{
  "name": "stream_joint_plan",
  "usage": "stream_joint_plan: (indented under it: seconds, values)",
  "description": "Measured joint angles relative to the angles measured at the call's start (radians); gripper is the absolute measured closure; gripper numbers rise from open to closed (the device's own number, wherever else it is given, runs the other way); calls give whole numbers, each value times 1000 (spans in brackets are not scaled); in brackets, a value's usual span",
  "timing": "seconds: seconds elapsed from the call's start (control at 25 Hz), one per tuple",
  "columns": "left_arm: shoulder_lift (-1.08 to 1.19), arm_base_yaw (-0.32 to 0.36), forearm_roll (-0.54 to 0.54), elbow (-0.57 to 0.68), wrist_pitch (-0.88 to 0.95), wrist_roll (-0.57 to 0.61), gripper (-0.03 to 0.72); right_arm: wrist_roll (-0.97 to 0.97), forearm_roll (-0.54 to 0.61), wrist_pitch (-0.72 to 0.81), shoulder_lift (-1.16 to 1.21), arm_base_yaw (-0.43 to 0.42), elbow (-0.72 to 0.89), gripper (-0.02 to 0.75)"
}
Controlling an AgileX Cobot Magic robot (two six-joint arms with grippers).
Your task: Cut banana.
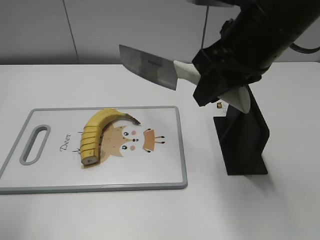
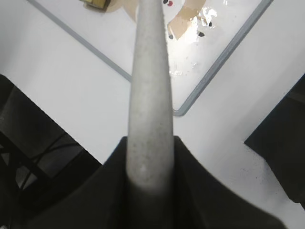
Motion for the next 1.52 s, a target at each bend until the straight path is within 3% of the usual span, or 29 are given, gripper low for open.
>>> stream_joint_plan:
  seconds: [0.2,0.36,0.6,0.96,1.52]
  values:
    - [-185,0,0,140,-71,3,112,93,-21,-97,-103,0,72,575]
    - [-349,0,-1,228,-105,13,112,193,-111,-105,-155,-2,82,575]
    - [-574,0,-25,301,-112,37,112,243,-144,-88,-172,-101,89,575]
    - [-835,0,-75,315,-131,79,112,277,-153,-43,-172,-236,114,575]
    - [-933,0,-76,343,-45,56,112,379,-216,-133,-172,-246,237,575]
